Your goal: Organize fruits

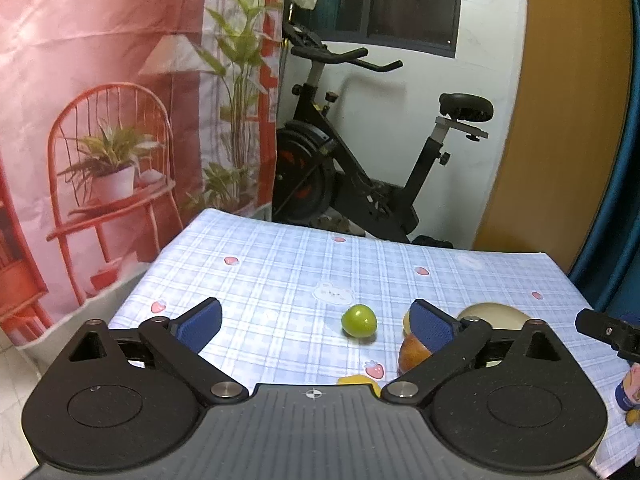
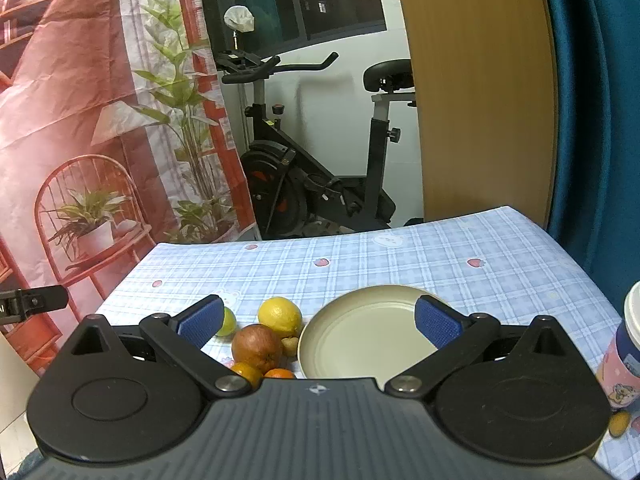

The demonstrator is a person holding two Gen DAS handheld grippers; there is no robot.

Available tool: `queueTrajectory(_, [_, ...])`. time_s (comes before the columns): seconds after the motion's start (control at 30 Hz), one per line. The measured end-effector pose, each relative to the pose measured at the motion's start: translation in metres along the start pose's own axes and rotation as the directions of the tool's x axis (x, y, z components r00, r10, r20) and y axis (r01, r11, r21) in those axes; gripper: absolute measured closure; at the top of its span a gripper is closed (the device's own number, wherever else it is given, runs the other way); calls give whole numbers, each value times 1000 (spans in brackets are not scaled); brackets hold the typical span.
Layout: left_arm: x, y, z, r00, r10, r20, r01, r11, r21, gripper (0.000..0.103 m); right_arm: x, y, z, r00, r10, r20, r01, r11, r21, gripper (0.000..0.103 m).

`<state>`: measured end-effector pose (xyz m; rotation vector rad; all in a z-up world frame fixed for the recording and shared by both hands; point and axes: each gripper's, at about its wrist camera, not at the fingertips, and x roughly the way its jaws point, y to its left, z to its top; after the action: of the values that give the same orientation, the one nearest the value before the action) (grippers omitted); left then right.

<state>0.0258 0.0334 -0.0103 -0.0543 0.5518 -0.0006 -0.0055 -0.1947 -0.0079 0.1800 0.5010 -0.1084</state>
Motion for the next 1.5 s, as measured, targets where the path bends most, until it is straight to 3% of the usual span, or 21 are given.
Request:
queueTrajectory(0.03, [1,2,0,1000,3,5,-3,1000,-2,11,2,-1,0,1000,5,-2,-5,1000,2,0])
queueTrajectory(0.23, [13,8,5,1000,-4,16,4,1000,-29,11,12,0,5,1000,29,1,-29,999,-14,0])
queueTrajectory(0.57, [52,11,23,997,-80,-8,80,996,-45,12,50,-4,22,997,72,-17,-72,996,-61,0])
queueTrajectory(0.73, [62,11,18,988,-136,67,140,989,-55,11,72,-9,28,996,79,-27,-81,993,-81,0])
queueTrajectory(0.83, [75,6,18,989,-147,28,147,989,-27,11,86,-13,27,994,84,-68,-89,993,-75,0])
queueTrajectory(1.0, [90,9,17,982,-187,-35,185,981,-58,11,103,-19,24,989,89,-117,-96,993,-62,0])
queueTrajectory(1.27, [94,6,6,980,-171,-103,169,985,-24,11,104,-21,18,989,71,-131,-78,996,-46,0])
queueTrajectory(1.5, [90,2,-4,975,-164,-151,163,986,-23,11,93,-12,14,989,77,-122,-91,990,-112,8])
